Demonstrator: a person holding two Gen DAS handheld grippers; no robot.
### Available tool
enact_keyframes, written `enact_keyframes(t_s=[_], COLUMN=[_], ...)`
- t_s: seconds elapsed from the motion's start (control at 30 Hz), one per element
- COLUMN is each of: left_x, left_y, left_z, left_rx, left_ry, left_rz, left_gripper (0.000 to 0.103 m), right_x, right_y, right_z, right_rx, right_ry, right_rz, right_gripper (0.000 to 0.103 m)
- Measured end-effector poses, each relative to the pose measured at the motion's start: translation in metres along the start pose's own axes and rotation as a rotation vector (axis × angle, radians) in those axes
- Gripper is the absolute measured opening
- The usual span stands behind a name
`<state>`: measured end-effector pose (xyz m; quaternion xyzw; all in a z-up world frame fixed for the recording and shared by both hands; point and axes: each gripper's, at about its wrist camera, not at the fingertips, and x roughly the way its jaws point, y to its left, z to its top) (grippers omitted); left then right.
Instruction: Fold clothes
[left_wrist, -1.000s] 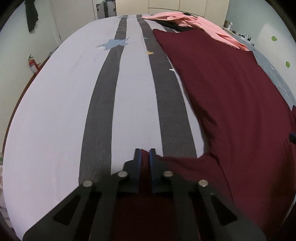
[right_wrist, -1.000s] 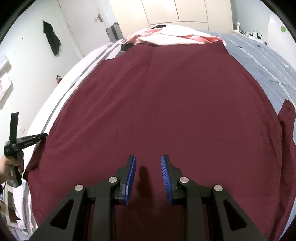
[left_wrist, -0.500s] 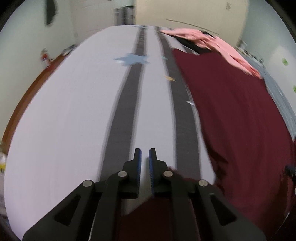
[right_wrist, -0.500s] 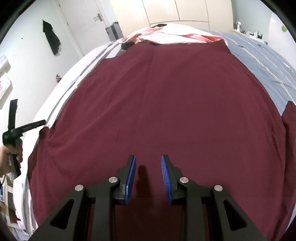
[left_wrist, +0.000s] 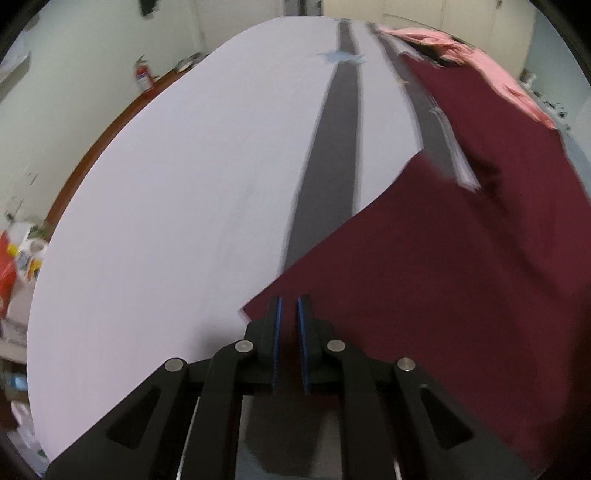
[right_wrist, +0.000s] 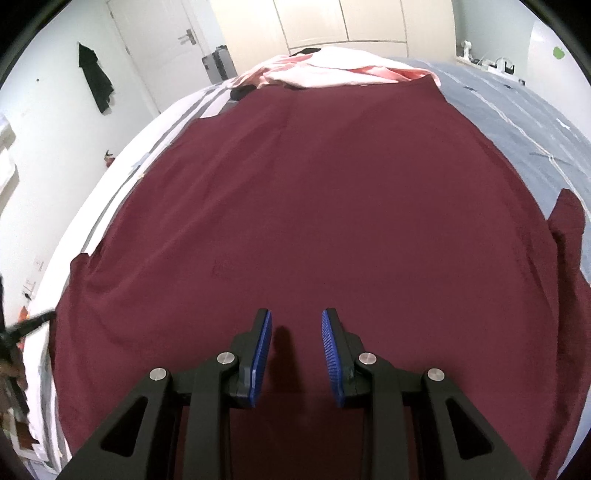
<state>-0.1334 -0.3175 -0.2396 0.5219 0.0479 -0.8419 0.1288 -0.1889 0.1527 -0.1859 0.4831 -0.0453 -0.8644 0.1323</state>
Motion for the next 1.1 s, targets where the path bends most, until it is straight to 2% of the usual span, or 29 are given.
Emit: enact_keyframes(t_s=[0.13, 0.27, 0.3, 0.37, 0.43, 0.63, 0.8, 0.87, 0.97, 1.1], left_x=[-0.002, -0.02, -0.029, -0.047, -0.057, -0.081, -0.088, -0.087, -0.084, -0.083], left_y=[0.007, 0.005, -0.001, -0.018, -0.039, -0.111, -0.16, -0.177, -0.196, -0.211], left_z=[0.005, 0.014, 0.017, 0.021, 0.022, 0.017, -0.01, -0.016, -0.024, -0.025], left_rx=[-0.044, -0.058, -0.049, -0.037, -0.028, -0.002, 0.004, 0.018, 0.037, 0.054], left_ry=[0.0, -0.018, -0.04, -0.077, -0.091, -0.107, -0.061, -0.048, -0.036, -0.035], left_rz=[0.088, 0.102, 0.091, 0.042, -0.004, -0.133, -0.174, -0.182, -0.183, -0.179], left_gripper=[0.007, 0.007, 0.01, 0.024, 0.029, 0.031, 0.031, 0.031, 0.031, 0.031], right_x=[-0.005, -0.014, -0.018, -0.026, -0.037, -0.084, -0.119, -0.121, -0.11, -0.087], right_y=[-0.012, -0.03, -0.035, -0.046, -0.062, -0.133, -0.216, -0.246, -0.267, -0.279], right_z=[0.003, 0.004, 0.004, 0.004, 0.003, -0.005, -0.014, -0.019, -0.024, -0.025], right_rx=[0.016, 0.05, 0.057, 0.071, 0.089, 0.154, 0.259, 0.311, 0.322, 0.305], right_ry=[-0.013, -0.031, -0.04, -0.056, -0.073, -0.132, -0.151, -0.137, -0.11, -0.075], right_rz=[-0.023, -0.061, -0.074, -0.101, -0.132, -0.279, -0.4, -0.4, -0.372, -0.311], right_gripper=[0.026, 0.026, 0.026, 0.027, 0.035, 0.04, 0.046, 0.052, 0.052, 0.052])
